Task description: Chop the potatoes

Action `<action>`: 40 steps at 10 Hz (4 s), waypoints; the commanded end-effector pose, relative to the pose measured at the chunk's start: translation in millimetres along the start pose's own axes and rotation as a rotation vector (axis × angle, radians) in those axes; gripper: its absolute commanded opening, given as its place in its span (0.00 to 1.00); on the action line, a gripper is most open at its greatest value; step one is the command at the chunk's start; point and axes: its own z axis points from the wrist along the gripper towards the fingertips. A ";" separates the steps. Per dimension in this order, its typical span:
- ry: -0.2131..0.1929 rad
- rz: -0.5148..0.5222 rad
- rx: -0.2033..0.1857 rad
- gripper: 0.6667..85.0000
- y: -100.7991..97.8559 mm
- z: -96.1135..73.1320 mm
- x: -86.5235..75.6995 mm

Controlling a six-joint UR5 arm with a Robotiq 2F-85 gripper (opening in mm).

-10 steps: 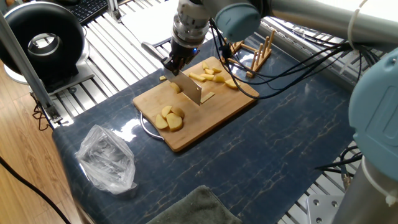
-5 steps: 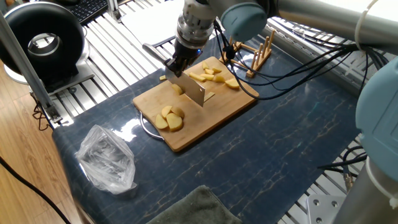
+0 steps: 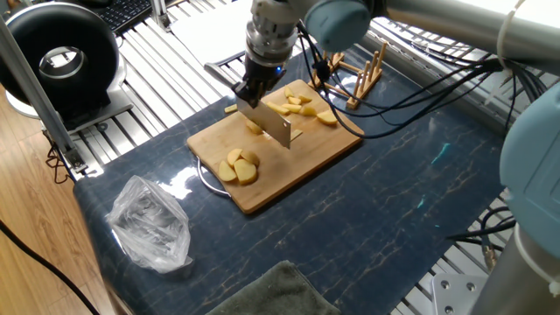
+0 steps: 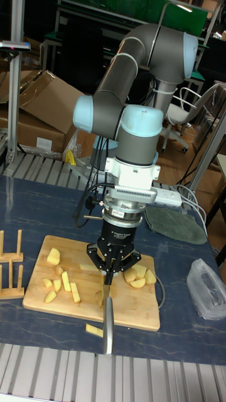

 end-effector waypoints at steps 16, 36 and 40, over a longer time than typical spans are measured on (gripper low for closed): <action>0.023 -0.153 0.071 0.00 -33.8 -17.5 -14.3; 0.089 -0.152 0.042 0.00 38.6 -22.9 -5.5; 0.085 -0.225 0.071 0.00 45.4 -20.4 -16.0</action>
